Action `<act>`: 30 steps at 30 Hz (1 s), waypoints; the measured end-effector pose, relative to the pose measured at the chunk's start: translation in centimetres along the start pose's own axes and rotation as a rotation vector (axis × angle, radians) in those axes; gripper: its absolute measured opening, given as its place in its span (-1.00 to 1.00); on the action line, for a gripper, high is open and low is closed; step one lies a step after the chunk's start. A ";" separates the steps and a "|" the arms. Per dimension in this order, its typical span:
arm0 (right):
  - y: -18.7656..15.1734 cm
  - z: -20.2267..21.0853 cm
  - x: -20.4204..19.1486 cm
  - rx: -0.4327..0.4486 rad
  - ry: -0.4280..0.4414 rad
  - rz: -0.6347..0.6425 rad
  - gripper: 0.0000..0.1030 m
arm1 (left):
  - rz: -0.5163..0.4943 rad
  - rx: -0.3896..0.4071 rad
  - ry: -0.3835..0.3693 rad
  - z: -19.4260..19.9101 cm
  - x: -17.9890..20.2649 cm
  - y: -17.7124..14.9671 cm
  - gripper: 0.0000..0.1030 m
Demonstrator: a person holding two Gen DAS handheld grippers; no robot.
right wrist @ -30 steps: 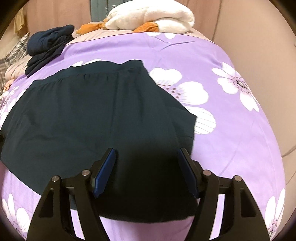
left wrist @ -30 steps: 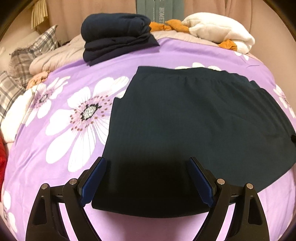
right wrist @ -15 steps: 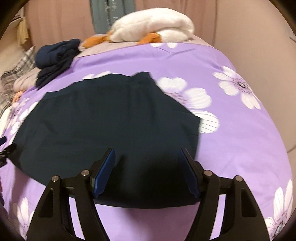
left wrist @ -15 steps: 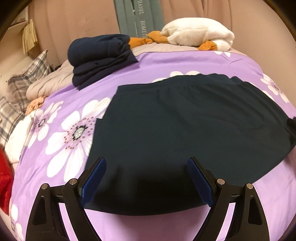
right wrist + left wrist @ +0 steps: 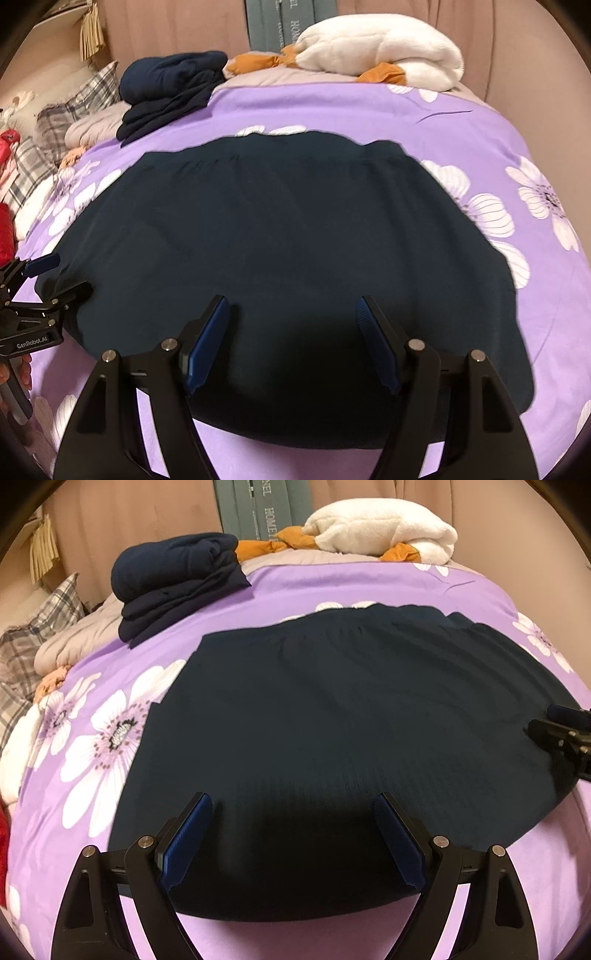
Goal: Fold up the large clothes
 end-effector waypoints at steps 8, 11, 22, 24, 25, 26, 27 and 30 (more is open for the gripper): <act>-0.5 -0.4 -0.3 0.008 -0.041 0.050 0.42 | 0.003 -0.003 -0.009 -0.4 0.1 -0.2 0.73; -0.6 -0.4 0.0 0.011 -0.043 0.048 0.42 | -0.001 -0.002 -0.007 -0.4 0.1 -0.3 0.73; -1.1 0.3 1.9 0.012 -0.079 0.015 0.42 | 0.005 -0.006 -0.002 -0.3 -0.5 -0.5 0.74; -1.3 0.4 2.8 0.006 -0.088 -0.005 0.42 | 0.006 -0.007 0.001 -0.2 -0.7 -0.6 0.75; -1.4 0.4 3.1 0.004 -0.088 -0.014 0.42 | 0.007 -0.007 0.002 -0.2 -0.8 -0.6 0.75; -1.4 0.5 3.5 0.003 -0.090 -0.023 0.42 | 0.008 -0.008 0.004 -0.2 -0.9 -0.6 0.75; -1.5 0.6 4.0 0.002 -0.094 -0.033 0.42 | 0.010 -0.009 0.005 -0.2 -1.0 -0.7 0.76; -1.7 0.8 5.2 0.002 -0.107 -0.055 0.42 | 0.020 -0.012 0.022 -0.2 -1.7 -0.8 0.84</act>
Point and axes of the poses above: each gripper's, at about its wrist camera, not at the fingertips, and z roughly against the way its jaws point, x to its right, y to its top, the point moved 10 cm from there along -z, roughly the way its jaws point, and after that the axes turned 7 degrees about -y, right-handed, at the moved point
